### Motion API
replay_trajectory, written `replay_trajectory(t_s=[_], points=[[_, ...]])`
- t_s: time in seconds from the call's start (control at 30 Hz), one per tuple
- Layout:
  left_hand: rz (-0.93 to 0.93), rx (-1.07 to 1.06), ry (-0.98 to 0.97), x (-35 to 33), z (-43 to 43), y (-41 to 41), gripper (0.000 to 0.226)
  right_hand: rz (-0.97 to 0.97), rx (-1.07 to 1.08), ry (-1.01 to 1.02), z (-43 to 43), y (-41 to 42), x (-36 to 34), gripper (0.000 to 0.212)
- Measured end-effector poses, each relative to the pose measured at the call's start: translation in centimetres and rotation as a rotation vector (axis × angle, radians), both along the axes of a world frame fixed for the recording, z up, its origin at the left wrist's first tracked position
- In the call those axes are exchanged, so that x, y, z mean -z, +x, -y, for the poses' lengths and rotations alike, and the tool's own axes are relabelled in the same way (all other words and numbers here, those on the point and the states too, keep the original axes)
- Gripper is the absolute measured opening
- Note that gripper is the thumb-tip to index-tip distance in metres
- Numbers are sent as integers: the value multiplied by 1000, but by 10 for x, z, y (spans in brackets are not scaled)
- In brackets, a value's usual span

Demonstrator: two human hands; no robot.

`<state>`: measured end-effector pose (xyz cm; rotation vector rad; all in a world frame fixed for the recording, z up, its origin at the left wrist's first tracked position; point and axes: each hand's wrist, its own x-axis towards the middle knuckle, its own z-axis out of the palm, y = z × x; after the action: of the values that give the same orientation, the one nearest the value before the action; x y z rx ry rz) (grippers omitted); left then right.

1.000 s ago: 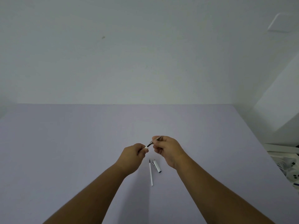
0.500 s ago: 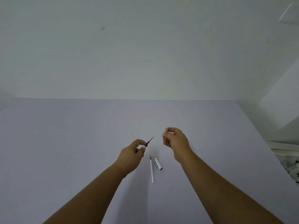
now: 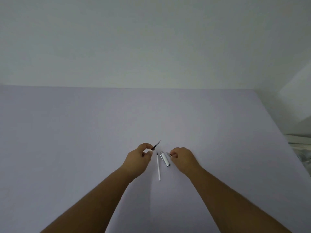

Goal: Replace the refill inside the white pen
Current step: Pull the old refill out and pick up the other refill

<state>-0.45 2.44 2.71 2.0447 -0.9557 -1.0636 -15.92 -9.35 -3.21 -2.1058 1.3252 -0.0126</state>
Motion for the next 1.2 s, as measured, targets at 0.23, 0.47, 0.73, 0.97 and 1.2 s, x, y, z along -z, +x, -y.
replay_trajectory(t_s=[0.23,0.47,0.73,0.97,1.2], points=[[-4,22,6,3,2,-1,16,114,79,29,-2,-4,-3,22],[-11,26,-17,-2,12,-7,16,715,344,637,-2,11,-45,10],[-24,-11,-33,-3,18,-8,13,1006,645,644,21,24,-61,12],[-93,-80,42,11,14,-1,18,206,209,164,32,4,-23,10],[-69,-45,59,19,13,0,18,156,197,135,25,5,-3,11]])
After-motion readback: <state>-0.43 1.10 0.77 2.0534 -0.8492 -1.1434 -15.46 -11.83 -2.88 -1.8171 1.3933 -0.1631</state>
